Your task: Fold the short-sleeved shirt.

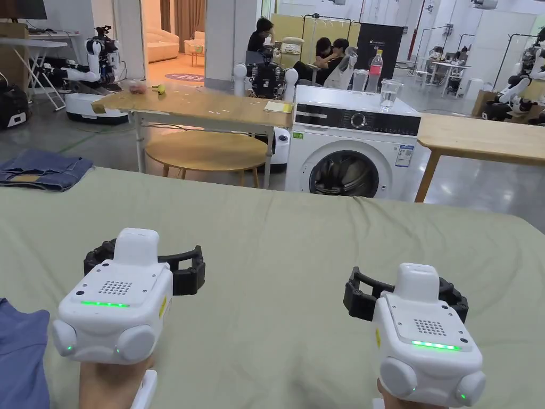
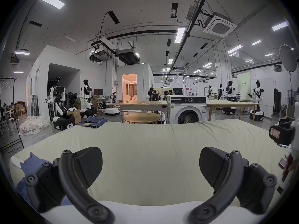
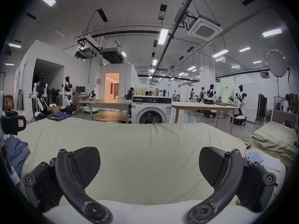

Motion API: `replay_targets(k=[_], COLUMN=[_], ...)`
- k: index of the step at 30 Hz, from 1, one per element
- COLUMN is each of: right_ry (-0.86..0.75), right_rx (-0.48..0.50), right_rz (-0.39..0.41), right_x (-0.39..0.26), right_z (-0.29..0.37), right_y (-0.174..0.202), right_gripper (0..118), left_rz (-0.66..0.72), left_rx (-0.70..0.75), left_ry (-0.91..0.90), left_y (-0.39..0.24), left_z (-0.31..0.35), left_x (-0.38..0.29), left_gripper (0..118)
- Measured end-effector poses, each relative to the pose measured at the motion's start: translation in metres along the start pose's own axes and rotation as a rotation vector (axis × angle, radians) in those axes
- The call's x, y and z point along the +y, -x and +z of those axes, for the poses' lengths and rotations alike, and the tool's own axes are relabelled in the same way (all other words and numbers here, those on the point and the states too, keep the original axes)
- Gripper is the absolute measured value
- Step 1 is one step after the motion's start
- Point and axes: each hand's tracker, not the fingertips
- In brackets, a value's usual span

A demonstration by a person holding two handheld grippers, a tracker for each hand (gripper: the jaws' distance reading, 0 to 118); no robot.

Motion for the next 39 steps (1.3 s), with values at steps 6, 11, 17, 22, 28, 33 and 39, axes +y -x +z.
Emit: replay_targets(k=[6, 11, 17, 22, 28, 33, 39], right_ry=[0.004, 0.008, 0.011, 0.018, 0.018, 0.026, 0.026], right_rx=[-0.007, -0.004, -0.002, 0.001, -0.006, -0.008, -0.01], right_rz=[-0.006, 0.006, -0.004, -0.008, 0.004, 0.006, 0.012], right_x=[0.0019, 0.0016, 0.0024, 0.0009, -0.0021, -0.0019, -0.0027], right_z=[0.002, 0.0016, 0.0015, 0.0012, -0.0002, -0.0009, -0.0027], right_y=[-0.0006, 0.0012, 0.0034, 0.0046, 0.004, 0.0027, 0.0012], right_gripper=[118, 118, 118, 118, 118, 118, 118], left_rz=[-0.02, -0.051, -0.053, -0.057, -0.061, -0.07, -0.067], left_rx=[-0.011, -0.022, -0.025, -0.026, -0.026, -0.028, -0.039], left_ry=[-0.005, 0.001, 0.004, 0.005, 0.01, 0.02, 0.021], left_y=[-0.0009, -0.0027, -0.0031, -0.0031, -0.0042, -0.0066, -0.0081], left_z=[0.0046, 0.0049, 0.0054, 0.0052, 0.0039, 0.0019, 0.0016], left_x=[0.0012, 0.0013, 0.0022, 0.0021, 0.001, -0.0003, -0.0021], left_gripper=[117, 117, 117, 117, 117, 117, 117])
